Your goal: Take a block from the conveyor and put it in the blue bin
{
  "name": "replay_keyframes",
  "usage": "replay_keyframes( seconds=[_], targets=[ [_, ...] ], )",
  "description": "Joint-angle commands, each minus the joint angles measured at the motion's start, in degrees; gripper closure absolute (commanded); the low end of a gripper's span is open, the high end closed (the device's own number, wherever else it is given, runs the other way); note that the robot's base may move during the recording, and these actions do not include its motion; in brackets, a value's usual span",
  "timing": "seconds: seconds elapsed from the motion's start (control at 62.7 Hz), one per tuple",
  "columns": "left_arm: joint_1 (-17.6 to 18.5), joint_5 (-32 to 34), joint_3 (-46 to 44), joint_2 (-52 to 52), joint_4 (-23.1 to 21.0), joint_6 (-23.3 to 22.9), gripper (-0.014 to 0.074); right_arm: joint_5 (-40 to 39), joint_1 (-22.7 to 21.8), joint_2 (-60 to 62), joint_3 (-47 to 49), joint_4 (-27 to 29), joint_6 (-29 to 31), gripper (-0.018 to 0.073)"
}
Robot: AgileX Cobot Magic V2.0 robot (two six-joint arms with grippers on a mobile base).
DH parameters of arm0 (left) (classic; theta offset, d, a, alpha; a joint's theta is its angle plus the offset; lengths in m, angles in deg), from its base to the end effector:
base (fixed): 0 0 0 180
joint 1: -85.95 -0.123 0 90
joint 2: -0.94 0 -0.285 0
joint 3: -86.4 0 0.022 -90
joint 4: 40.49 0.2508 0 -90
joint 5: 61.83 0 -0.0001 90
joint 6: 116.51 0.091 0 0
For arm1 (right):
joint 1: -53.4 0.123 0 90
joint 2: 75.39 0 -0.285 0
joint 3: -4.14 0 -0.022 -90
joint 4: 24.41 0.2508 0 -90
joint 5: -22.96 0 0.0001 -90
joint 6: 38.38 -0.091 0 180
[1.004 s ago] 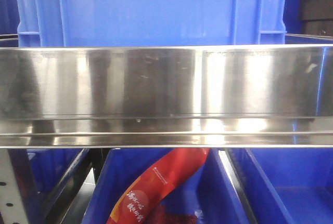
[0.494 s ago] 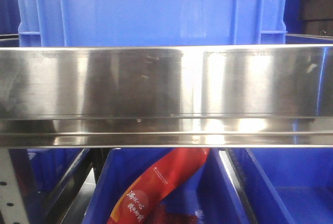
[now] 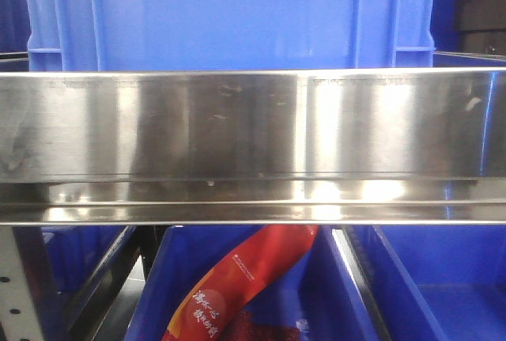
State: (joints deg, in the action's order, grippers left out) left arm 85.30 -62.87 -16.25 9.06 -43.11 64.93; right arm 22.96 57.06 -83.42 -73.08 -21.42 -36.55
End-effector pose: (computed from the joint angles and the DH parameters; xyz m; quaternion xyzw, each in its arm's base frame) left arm 0.0570 0.0006 0.2104 -0.0106 0.6852 -0.0037 0.7283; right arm 0.0565 0.0036 0.2129 -0.0148 0.6770 0.0309 0.7352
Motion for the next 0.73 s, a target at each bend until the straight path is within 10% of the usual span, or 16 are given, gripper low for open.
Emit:
replay_keyframes(
  seconds=[0.0, 0.717],
  targets=[
    [-0.18, 1.45, -0.13, -0.34, -0.36, -0.46, 0.0708, -0.85, -0.25, 0.25, 0.00, 0.06, 0.21, 0.0721],
    [-0.18, 1.57, -0.13, -0.34, -0.36, -0.46, 0.0708, -0.85, -0.25, 0.25, 0.00, 0.06, 0.21, 0.0721]
  ],
)
